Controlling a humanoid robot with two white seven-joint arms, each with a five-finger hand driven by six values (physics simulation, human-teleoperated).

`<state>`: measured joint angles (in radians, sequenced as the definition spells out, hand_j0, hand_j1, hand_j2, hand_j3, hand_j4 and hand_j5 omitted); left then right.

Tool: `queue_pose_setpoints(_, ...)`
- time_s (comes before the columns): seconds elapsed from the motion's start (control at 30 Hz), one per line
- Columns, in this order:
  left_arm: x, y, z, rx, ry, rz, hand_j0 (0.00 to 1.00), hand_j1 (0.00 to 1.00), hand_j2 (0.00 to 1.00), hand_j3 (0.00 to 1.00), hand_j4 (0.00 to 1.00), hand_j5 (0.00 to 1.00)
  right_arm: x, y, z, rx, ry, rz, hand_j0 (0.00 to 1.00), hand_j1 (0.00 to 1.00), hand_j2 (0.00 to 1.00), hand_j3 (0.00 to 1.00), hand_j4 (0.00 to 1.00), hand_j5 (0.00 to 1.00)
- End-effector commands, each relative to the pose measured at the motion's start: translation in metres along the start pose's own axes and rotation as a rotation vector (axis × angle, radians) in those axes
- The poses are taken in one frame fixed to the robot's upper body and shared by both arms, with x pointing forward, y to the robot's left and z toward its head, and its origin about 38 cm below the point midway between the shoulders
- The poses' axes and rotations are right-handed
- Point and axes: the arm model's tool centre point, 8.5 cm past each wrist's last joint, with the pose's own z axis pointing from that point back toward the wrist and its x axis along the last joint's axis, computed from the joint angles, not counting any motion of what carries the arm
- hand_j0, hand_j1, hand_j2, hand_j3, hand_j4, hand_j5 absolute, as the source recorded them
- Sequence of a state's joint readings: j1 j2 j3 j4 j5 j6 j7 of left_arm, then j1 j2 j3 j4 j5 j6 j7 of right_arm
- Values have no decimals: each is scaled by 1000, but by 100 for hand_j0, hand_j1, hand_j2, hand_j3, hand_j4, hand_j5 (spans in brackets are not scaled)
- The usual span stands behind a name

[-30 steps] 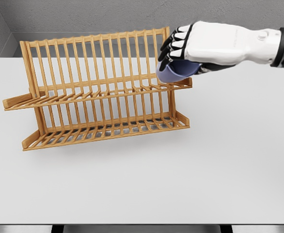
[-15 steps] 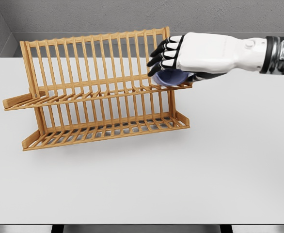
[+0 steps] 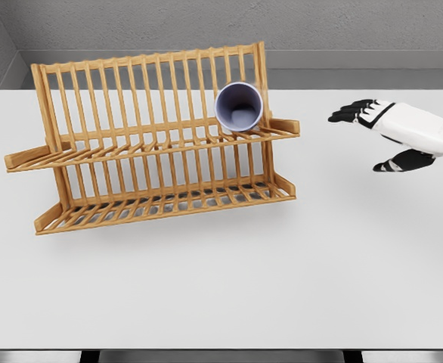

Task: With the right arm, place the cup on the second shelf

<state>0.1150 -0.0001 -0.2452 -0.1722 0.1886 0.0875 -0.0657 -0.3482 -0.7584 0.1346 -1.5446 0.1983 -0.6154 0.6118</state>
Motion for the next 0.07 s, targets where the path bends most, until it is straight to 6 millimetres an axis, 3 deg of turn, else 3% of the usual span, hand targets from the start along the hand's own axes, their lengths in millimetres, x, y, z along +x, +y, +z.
queue_pose_setpoints(0.0, 0, 0, 0, 0, 0, 0, 100, 100, 100, 100, 100, 100, -3, -3, -3, -82, 4, -38, 100, 100, 100, 100, 100, 100)
queue_pose_setpoints(0.03, 1, 0, 0, 1, 0, -9, 100, 100, 100, 100, 100, 100, -2, 0, -3, -79, 3, -43, 100, 100, 100, 100, 100, 100)
